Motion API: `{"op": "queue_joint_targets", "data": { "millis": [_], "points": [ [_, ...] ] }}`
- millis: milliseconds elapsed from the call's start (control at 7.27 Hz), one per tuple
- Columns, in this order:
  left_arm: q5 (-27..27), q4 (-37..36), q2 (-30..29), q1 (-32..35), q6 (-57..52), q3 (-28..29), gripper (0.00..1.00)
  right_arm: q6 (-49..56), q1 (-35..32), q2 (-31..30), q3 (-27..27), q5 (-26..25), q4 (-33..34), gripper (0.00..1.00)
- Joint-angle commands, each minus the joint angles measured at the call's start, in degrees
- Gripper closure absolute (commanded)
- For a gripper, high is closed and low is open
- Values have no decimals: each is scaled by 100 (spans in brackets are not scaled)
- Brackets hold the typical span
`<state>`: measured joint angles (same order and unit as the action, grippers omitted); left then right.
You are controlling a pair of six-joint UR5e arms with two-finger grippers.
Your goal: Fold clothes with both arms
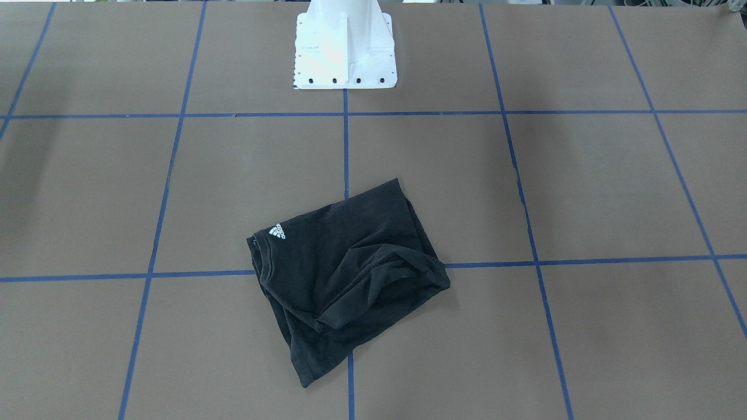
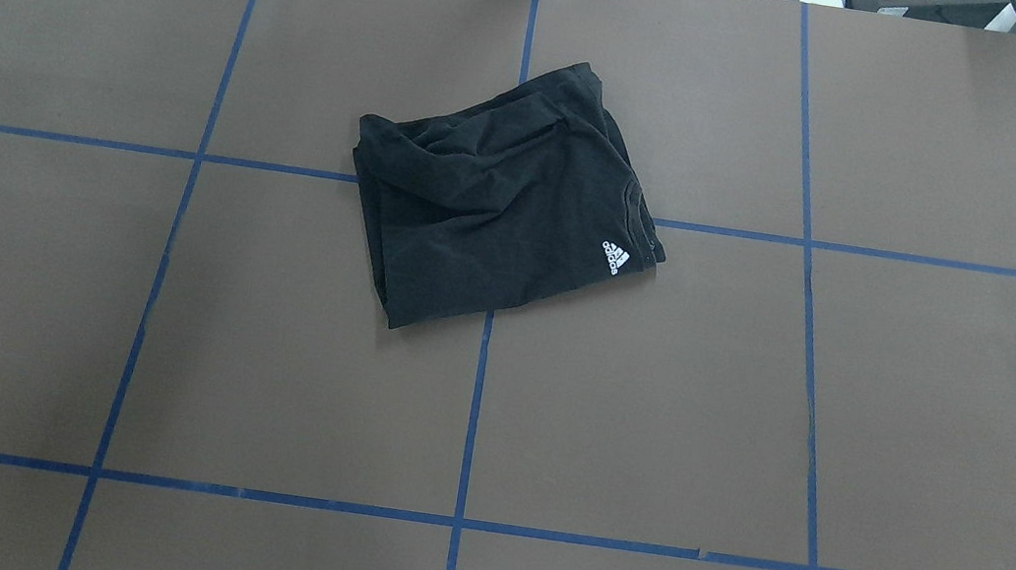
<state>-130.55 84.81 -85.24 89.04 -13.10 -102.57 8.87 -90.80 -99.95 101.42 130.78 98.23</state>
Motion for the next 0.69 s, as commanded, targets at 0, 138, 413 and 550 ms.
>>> {"op": "queue_joint_targets", "data": {
  "millis": [0, 138, 413, 550],
  "points": [
    [12, 0, 16, -1, 0, 0, 0, 0, 1, 2, 1, 9, 3, 0],
    [12, 0, 25, 8, 0, 9, 0, 0, 1, 2, 1, 9, -6, 0],
    [12, -9, 34, 8, 0, 52, 0, 0, 1, -7, 1, 9, 3, 0],
    [21, -9, 34, -1, 0, 61, 0, 0, 1, 2, 1, 9, -6, 0]
  ]
}}
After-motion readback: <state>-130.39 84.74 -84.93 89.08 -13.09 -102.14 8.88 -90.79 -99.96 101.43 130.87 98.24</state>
